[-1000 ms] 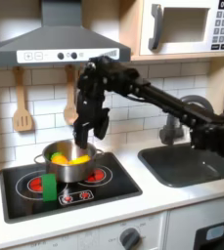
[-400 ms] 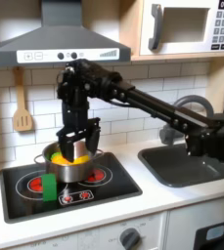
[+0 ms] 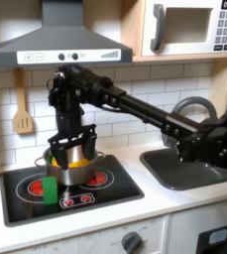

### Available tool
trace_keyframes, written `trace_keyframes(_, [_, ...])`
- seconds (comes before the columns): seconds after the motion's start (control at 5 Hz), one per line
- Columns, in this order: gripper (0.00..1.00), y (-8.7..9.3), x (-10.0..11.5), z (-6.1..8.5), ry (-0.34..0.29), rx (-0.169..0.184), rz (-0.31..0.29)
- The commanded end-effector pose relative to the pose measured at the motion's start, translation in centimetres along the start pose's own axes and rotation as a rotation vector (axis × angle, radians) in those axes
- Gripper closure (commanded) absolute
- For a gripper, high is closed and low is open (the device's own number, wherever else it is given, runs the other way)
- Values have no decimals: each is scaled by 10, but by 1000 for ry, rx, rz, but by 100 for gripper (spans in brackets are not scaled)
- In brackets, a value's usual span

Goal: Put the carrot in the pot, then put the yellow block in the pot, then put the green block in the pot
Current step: 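Put the green block in the pot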

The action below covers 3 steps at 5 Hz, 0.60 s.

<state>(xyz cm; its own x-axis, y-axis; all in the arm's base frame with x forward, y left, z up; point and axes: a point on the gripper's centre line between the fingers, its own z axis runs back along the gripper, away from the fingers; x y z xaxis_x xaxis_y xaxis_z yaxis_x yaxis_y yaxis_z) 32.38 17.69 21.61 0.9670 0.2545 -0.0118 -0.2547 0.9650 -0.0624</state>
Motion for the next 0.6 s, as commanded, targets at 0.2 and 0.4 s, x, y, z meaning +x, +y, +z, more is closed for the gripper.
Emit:
trace_keyframes(0.2, [0,29,-2,-11,-4,13,-65])
trace_keyframes(0.4, [0,34,1,-16,-27,34,-84])
